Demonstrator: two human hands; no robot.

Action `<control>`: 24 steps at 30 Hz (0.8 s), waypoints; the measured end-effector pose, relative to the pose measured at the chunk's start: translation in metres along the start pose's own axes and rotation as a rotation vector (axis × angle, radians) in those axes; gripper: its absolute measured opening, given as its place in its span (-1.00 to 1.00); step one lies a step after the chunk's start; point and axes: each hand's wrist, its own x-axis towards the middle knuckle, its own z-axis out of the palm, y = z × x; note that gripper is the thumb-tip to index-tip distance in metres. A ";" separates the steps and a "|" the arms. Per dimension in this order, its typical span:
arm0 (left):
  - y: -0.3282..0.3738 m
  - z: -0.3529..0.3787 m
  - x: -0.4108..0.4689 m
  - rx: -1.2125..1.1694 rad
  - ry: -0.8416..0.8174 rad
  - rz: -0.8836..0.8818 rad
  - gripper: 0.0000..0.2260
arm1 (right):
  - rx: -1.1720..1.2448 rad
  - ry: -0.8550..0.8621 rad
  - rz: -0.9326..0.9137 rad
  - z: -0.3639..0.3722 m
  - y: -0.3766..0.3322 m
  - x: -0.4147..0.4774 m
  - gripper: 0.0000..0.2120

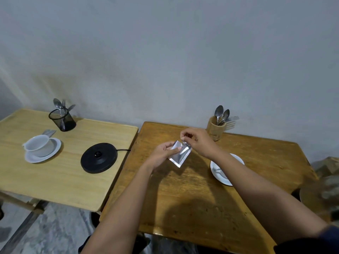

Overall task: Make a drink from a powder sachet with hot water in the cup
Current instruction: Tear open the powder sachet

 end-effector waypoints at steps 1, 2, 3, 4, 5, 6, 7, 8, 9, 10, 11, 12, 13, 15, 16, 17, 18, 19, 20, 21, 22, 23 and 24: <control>0.003 0.000 0.000 0.031 -0.015 -0.005 -0.66 | -0.002 -0.010 0.005 0.000 -0.001 0.000 -0.92; 0.006 0.001 0.000 0.057 -0.025 -0.004 -0.73 | -0.004 -0.020 0.006 -0.001 -0.002 0.000 -0.91; 0.009 0.003 -0.001 0.071 -0.036 -0.004 -0.82 | -0.007 -0.029 0.006 -0.001 -0.002 0.000 -0.91; 0.011 0.004 -0.001 0.071 -0.046 -0.002 -0.88 | -0.010 -0.037 0.005 -0.002 -0.003 -0.001 -0.91; 0.013 0.005 -0.001 0.070 -0.050 0.000 -0.91 | -0.011 -0.047 0.006 -0.004 -0.003 -0.001 -0.90; 0.014 0.007 0.000 0.078 -0.048 0.009 -0.93 | -0.009 -0.059 0.007 -0.005 -0.004 -0.001 -0.90; 0.015 0.007 0.000 0.085 -0.046 0.016 -0.93 | -0.009 -0.071 0.007 -0.007 -0.004 -0.001 -0.90; 0.016 0.008 0.000 0.089 -0.048 0.020 -0.94 | -0.011 -0.084 0.007 -0.008 -0.004 -0.001 -0.90; 0.017 0.009 0.000 0.093 -0.053 0.017 -0.94 | -0.018 -0.096 0.008 -0.009 -0.004 -0.001 -0.90; 0.019 0.010 -0.001 0.101 -0.058 0.013 -0.93 | -0.022 -0.107 0.010 -0.010 -0.005 -0.001 -0.90; 0.021 0.011 -0.001 0.115 -0.061 0.010 -0.92 | -0.021 -0.114 0.012 -0.011 -0.005 -0.001 -0.89; 0.022 0.011 -0.001 0.130 -0.062 0.008 -0.92 | -0.016 -0.118 0.014 -0.012 -0.005 -0.001 -0.88; 0.023 0.012 -0.001 0.146 -0.060 0.010 -0.92 | -0.011 -0.120 0.015 -0.013 -0.005 -0.001 -0.87; 0.024 0.015 -0.001 0.160 -0.060 0.011 -0.94 | -0.007 -0.123 0.019 -0.015 -0.006 -0.001 -0.84; 0.025 0.016 -0.001 0.157 -0.053 0.008 -0.96 | -0.012 -0.121 0.024 -0.016 -0.007 0.000 -0.83; 0.025 0.019 -0.002 0.157 -0.037 0.015 -0.92 | -0.024 -0.114 0.033 -0.016 -0.007 0.001 -0.83; 0.025 0.022 -0.002 0.168 -0.003 0.028 -0.85 | -0.047 -0.098 0.049 -0.016 -0.008 0.003 -0.83; 0.025 0.026 -0.002 0.180 0.041 0.040 -0.84 | -0.077 -0.072 0.079 -0.014 -0.007 0.005 -0.83; 0.025 0.030 -0.002 0.190 0.097 0.053 -0.88 | -0.107 -0.037 0.120 -0.012 -0.006 0.007 -0.83; 0.023 0.034 -0.001 0.198 0.168 0.073 -0.87 | -0.124 0.000 0.168 -0.010 -0.005 0.010 -0.82; 0.020 0.038 0.001 0.214 0.245 0.097 -0.84 | -0.129 0.029 0.221 -0.008 -0.004 0.012 -0.82; 0.018 0.043 0.001 0.232 0.315 0.118 -0.83 | -0.126 0.051 0.272 -0.005 -0.004 0.013 -0.82; 0.016 0.048 0.001 0.251 0.373 0.138 -0.83 | -0.123 0.071 0.320 -0.003 -0.006 0.013 -0.81</control>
